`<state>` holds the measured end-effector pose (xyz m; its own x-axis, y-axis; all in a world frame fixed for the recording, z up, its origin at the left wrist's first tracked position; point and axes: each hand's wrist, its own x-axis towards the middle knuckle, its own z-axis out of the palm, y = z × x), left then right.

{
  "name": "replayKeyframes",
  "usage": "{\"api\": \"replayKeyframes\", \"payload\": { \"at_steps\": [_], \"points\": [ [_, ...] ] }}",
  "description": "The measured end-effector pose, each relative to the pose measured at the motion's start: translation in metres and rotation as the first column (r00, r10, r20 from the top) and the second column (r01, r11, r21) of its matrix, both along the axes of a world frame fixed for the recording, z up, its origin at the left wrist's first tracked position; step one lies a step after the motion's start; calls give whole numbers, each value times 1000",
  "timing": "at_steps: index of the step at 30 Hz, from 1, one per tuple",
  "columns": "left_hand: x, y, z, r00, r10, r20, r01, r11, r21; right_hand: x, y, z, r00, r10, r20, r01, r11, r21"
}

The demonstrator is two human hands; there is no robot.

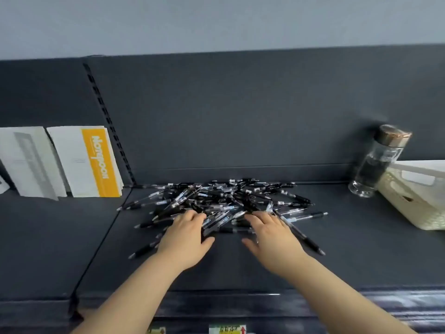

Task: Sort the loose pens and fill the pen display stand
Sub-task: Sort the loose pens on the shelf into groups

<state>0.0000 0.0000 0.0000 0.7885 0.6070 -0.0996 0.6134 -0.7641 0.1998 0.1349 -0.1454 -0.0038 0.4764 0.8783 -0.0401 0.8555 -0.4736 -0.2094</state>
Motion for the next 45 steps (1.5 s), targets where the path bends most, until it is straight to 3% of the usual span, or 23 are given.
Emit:
{"api": "replayKeyframes", "payload": {
  "at_steps": [6,15,29,33,37,40,43,45],
  "points": [
    [24,26,-14,994,-69,-82,72,997,36,13,17,-21,998,-68,-16,68,998,-11],
    [36,45,-25,986,-139,-96,157,963,219,14,24,-38,981,-166,-96,173,982,69],
    [51,47,-21,993,-80,-86,92,984,151,39,-2,-35,898,-384,-213,421,892,167],
    [53,48,-8,998,-59,-10,60,983,171,54,-19,-29,873,-438,-214,479,853,209],
    [58,44,8,994,-71,82,54,981,186,66,-36,-36,863,-466,-195,488,869,84],
    [67,33,25,966,-94,241,65,990,126,73,-39,-41,886,-429,-178,441,897,30],
    [79,18,47,882,-63,467,92,995,-39,78,-42,-38,893,-416,-174,428,903,35],
    [91,9,56,819,35,573,147,952,-268,81,-50,-30,868,-428,-253,464,879,107]
  ]
}}
